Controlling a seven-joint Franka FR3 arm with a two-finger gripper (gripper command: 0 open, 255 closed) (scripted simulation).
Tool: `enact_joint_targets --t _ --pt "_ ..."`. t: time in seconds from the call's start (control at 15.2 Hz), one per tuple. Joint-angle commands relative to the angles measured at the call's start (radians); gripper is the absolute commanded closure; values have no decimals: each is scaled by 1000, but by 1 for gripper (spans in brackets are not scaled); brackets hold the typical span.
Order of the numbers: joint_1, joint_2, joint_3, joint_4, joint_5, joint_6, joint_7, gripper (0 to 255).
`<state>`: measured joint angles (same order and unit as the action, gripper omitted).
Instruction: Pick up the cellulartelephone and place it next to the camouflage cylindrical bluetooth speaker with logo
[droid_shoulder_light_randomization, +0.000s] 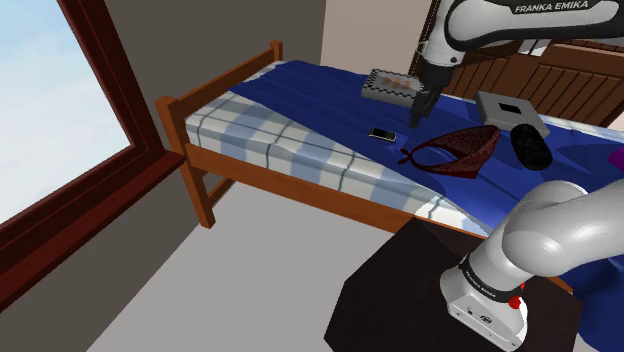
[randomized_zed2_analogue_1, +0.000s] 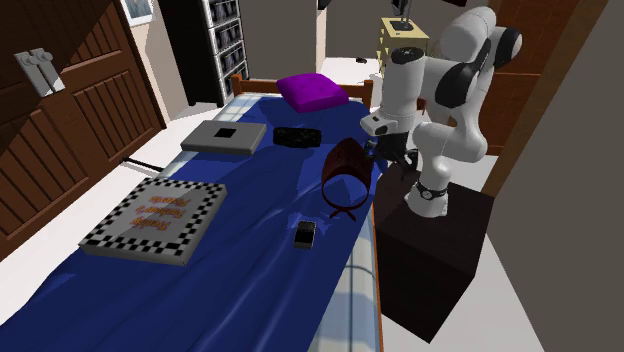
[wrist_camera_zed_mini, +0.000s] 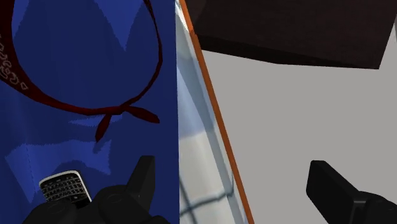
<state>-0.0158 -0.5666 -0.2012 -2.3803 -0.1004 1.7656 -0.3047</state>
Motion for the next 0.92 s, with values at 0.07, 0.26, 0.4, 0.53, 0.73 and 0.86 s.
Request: enact_joint_targets --t 0.07,0.26,0.4,0.53,0.73,0.86 --pt "-8 82 -50 2 -14 92 -62 0" --pt "-12 172 -97 21 -16 174 -124 0" --pt "-13 237 -127 40 -9 225 -167 0" --pt "-13 306 -156 65 5 274 -213 0" --pt "-15 416 -195 113 41 340 -288 0" --pt "-18 493 -216 152 75 378 -342 0"
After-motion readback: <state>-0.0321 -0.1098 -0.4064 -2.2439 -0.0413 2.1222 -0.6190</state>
